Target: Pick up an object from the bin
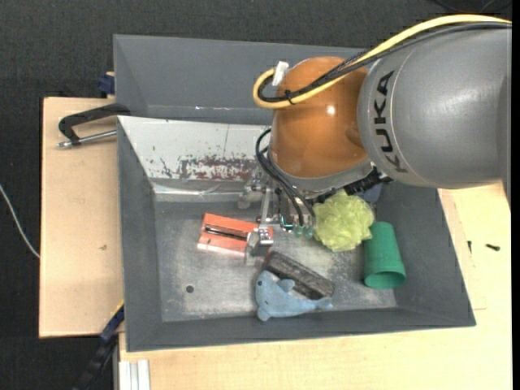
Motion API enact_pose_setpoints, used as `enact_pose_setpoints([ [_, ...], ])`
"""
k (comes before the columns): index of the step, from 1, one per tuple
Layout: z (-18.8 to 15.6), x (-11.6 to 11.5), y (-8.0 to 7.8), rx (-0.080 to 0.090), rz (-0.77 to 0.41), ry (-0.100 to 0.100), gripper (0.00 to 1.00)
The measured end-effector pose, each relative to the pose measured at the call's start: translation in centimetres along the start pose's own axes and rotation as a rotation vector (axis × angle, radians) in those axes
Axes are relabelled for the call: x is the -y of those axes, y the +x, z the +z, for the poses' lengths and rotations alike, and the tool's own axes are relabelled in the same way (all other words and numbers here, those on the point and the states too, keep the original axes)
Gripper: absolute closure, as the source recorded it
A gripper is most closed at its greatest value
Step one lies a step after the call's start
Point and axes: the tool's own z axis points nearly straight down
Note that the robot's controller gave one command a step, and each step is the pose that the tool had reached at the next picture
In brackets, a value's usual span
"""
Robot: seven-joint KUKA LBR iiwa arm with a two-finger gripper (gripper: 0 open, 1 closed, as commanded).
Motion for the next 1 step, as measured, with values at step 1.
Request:
enact_pose_setpoints([
  [1,9.64,1.51,-4.24,0.005,-0.138,-0.005,1.0],
])
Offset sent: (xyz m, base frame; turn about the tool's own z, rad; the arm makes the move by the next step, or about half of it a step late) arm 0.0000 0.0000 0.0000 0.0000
